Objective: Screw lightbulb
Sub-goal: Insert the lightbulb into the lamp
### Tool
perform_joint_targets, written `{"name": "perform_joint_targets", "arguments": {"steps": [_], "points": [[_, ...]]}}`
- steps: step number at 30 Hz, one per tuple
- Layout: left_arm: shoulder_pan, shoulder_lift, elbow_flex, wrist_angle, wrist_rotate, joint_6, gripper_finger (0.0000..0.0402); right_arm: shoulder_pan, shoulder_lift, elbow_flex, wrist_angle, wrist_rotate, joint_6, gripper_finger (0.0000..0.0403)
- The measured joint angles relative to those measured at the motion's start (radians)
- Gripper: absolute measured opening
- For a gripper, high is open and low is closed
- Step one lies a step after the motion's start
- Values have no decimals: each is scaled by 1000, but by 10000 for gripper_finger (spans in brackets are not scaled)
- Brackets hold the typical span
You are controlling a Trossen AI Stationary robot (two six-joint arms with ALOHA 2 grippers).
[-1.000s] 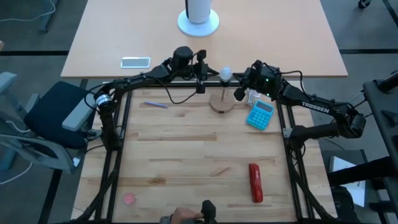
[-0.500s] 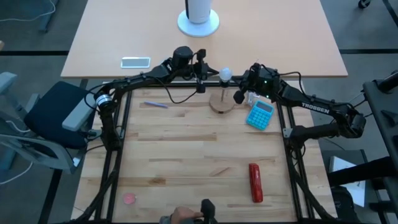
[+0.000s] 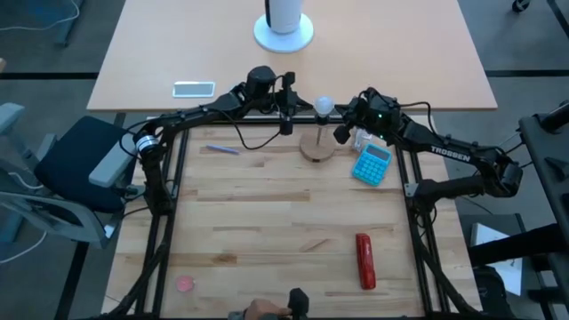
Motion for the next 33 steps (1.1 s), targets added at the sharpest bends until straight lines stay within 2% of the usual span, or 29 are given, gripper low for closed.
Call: {"name": "perform_joint_targets", "arguments": {"steps": [22, 25, 30, 33], "points": [[0, 35, 0, 39, -84, -5, 0, 18, -2, 0, -6, -124, -1, 0], [0, 35, 0, 39, -106, -6, 0, 21, -4, 0, -14, -107, 5, 0], [3, 26, 0, -11, -103, -10, 0, 20, -14, 0, -37, -13, 12, 0], [3, 20, 0, -22, -17, -10, 0, 10, -14, 0, -27, 11, -17, 0]]}}
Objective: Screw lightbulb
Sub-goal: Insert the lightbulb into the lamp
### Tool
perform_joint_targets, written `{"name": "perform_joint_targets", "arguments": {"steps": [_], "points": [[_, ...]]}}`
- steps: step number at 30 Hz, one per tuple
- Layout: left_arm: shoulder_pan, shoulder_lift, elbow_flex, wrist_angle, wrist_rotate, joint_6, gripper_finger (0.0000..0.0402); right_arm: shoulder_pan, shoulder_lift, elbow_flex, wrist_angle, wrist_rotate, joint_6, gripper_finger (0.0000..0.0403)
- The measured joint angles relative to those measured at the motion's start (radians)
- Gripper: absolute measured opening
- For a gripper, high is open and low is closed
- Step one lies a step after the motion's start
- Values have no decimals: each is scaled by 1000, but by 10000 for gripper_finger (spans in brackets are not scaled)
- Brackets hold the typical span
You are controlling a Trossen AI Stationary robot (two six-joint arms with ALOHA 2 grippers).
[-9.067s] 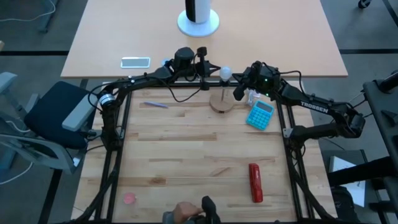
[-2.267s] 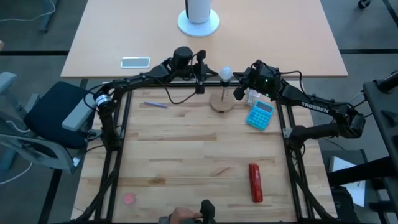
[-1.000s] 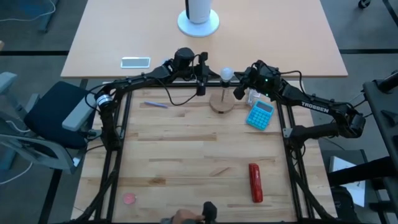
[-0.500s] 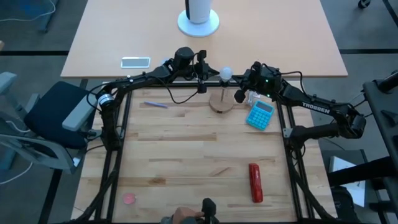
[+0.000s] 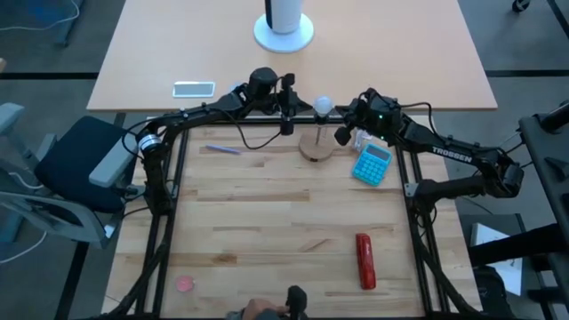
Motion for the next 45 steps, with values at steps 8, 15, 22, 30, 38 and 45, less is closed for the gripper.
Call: {"name": "perform_joint_targets", "arguments": {"steps": [8, 15, 22, 30, 38, 45], "points": [[-1, 3, 0, 49, 48, 5, 0, -15, 6, 0, 45, -22, -33, 0], [0, 11, 0, 54, 19, -1, 0, -15, 10, 0, 64, -68, -30, 0], [2, 11, 0, 52, 5, -1, 0, -6, 10, 0, 58, -124, -6, 0], [1, 11, 0, 55, -33, 5, 0, 15, 10, 1, 47, -107, 23, 0], [6, -9, 0, 14, -25, 1, 0, 14, 1, 1, 19, -32, 15, 0], [-1, 7, 0, 35, -18, 11, 0, -10, 9, 1, 47, -15, -9, 0]]}}
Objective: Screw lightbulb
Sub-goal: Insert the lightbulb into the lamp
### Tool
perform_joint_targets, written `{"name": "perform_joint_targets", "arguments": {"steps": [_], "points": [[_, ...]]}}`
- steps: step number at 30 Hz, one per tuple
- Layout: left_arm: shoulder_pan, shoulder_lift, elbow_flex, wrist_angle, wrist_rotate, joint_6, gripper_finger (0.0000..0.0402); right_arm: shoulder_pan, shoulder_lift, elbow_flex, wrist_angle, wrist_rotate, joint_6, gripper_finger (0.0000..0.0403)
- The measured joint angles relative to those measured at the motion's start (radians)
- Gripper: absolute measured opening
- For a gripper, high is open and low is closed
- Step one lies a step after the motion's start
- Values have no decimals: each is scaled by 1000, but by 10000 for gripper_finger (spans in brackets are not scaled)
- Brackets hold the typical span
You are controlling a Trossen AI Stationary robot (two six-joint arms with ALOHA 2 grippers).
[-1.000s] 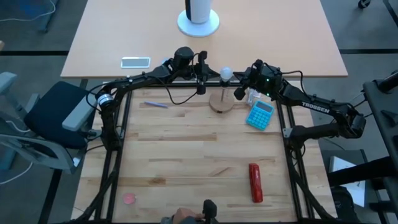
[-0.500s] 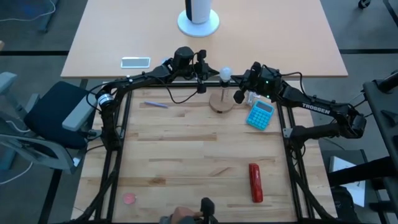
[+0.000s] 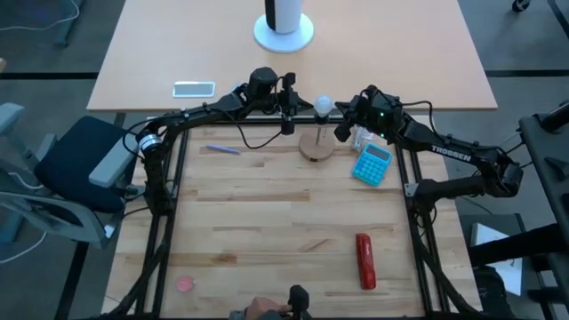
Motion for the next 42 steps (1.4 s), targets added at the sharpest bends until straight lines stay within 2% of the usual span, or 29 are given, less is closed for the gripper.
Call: {"name": "perform_joint_targets", "arguments": {"steps": [7, 15, 21, 29, 33, 38, 42], "points": [[0, 18, 0, 30, -9, -8, 0, -2, 3, 0, 8, -34, -10, 0], [1, 23, 0, 34, -27, -13, 0, 0, 2, 0, -7, -139, 26, 0], [0, 22, 0, 36, -71, -5, 0, 5, 2, -1, -83, -131, 64, 0], [4, -13, 0, -26, -51, -4, 0, 3, -2, -1, -70, -27, 37, 0], [2, -10, 0, -17, 68, -4, 0, -9, -2, -1, -35, -26, 2, 0], [-6, 5, 0, 23, 69, -6, 0, -10, -2, -1, -17, -63, -11, 0], [-4, 11, 0, 46, 13, -11, 0, -9, -2, -1, -20, -79, -7, 0]]}}
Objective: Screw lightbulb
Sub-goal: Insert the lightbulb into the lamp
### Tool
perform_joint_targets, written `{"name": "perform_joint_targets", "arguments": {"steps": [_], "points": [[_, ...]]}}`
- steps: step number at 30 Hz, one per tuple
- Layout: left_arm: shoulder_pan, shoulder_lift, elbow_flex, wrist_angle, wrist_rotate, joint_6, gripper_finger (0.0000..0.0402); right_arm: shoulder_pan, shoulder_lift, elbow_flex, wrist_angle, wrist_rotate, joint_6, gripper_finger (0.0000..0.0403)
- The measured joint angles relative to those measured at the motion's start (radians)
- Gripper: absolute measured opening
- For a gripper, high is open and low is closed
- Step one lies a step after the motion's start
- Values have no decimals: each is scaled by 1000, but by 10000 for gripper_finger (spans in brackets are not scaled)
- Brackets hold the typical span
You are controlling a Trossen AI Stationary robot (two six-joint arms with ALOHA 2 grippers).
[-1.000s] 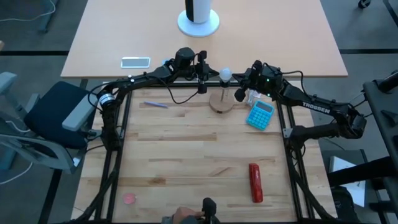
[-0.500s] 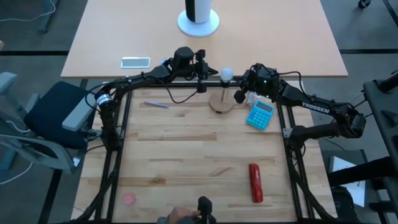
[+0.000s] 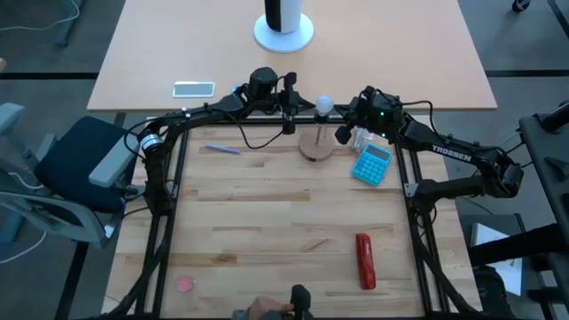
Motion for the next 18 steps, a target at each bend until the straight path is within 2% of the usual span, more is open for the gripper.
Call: {"name": "perform_joint_targets", "arguments": {"steps": [3, 8, 16, 18], "points": [[0, 0, 0, 0, -40, -1, 0, 3, 0, 0, -17, -27, 10, 0], [1, 1, 0, -10, -49, -2, 0, 16, 0, 0, -31, -61, 16, 0], [4, -12, 0, -73, -66, 0, 0, 17, -13, 0, -59, 108, 13, 0], [6, -17, 0, -71, -36, 5, 0, 4, -13, 0, -36, 107, 0, 0]]}}
